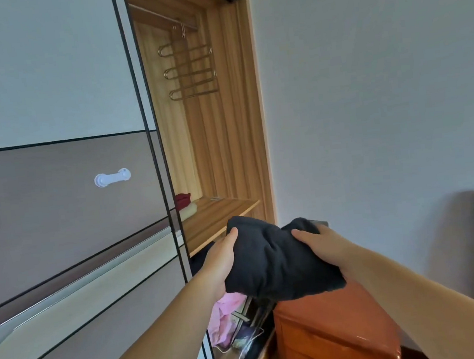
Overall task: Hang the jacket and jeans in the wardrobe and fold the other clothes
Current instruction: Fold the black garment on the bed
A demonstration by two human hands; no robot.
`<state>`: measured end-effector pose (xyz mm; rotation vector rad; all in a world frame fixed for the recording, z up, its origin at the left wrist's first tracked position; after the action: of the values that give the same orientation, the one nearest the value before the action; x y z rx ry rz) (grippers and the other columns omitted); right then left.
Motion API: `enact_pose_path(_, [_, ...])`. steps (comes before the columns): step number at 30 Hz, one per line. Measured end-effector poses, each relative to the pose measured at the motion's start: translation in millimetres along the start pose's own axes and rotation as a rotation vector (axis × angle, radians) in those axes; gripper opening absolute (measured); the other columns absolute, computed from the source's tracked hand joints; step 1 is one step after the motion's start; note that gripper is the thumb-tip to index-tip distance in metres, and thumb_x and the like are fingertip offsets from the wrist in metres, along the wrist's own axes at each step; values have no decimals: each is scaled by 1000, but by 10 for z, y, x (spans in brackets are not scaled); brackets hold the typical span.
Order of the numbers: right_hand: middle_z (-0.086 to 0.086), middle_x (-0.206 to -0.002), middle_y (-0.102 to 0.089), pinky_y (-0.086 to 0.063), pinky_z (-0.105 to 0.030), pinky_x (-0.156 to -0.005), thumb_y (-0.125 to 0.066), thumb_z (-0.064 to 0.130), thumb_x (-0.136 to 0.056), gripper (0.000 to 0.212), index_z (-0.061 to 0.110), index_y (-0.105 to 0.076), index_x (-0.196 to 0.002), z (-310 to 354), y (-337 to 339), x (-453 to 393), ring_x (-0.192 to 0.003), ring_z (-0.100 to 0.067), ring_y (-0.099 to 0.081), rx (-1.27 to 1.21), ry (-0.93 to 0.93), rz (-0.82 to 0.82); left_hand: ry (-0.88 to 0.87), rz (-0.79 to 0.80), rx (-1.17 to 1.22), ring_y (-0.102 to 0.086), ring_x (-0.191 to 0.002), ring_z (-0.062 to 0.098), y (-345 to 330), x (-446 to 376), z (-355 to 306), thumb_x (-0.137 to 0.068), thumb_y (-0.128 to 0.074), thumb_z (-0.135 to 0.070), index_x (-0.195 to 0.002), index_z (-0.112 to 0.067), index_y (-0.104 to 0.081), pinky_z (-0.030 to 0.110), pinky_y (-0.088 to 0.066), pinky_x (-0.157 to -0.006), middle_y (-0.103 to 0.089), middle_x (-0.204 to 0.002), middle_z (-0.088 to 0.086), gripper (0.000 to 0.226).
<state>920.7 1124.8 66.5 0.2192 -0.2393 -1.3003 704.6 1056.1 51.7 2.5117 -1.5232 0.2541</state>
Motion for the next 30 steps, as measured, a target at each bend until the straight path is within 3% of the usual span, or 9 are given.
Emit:
enact_pose_path(4, [7, -100, -59, -48, -34, -87, -52, 42, -95, 31, 22, -58, -118, 141, -239, -817, -95, -14, -59, -10, 64, -36, 3, -10, -36, -47, -127, 30, 135, -821, -99, -96, -43, -60, -144, -24, -43, 42, -41, -102, -46, -146, 5, 60])
enact_pose_path(10, [6, -100, -65, -41, -21, -64, -51, 36, -96, 24, 27, -57, -117, 267, -515, -1999, -88, -8, -59, 97, 144, -67, 85, -20, -67, -46, -129, 29, 143, -2143, -175, -90, -40, -70, -145, -17, -42, 42, -35, -111, -47, -146, 6, 76])
enact_pose_path(17, [6, -99, -67, -43, -25, -70, -49, 35, -98, 19, 27, -60, -112, 338, -678, -3256, -89, -10, -61, 114, 197, -51, 96, -131, -37, -52, -119, 28, 129, -3295, -315, -84, -45, -74, -137, -16, -49, 42, -41, -105, -53, -137, 6, 78])
enact_pose_path(22, [5, -104, -68, -48, -34, -84, -52, 37, -96, 22, 29, -62, -114, 274, -942, -4358, -94, -15, -62, 98, 208, 43, 67, -210, -9, -53, -107, 22, 154, -4070, -412, -92, -41, -66, -135, -15, -52, 32, -40, -91, -57, -130, 2, 68])
enact_pose_path(26, [7, -100, -67, -46, -34, -83, -54, 34, -96, 20, 30, -63, -113, 266, -1161, -5284, -92, -13, -62, 51, 221, 150, 50, -298, 69, -60, -110, 22, 132, -4771, -494, -69, -48, -78, -132, -21, -55, 41, -47, -101, -62, -124, -3, 86])
enact_pose_path(30, [6, -100, -68, -45, -34, -87, -57, 33, -96, 19, 27, -64, -112, 288, -1428, -6113, -92, -12, -61, 42, 239, 236, 74, -406, 153, -57, -116, 24, 165, -5317, -528, -83, -50, -71, -134, -21, -54, 44, -45, -104, -60, -130, 0, 71])
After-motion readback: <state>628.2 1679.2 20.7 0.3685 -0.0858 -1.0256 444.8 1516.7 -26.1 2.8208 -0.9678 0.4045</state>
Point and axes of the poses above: each hand's wrist, its own x-axis away from the middle knuckle, its own y-axis out of the back of the hand, z = x × y, the point moved 8 cm from there along -x, towards the middle knuckle
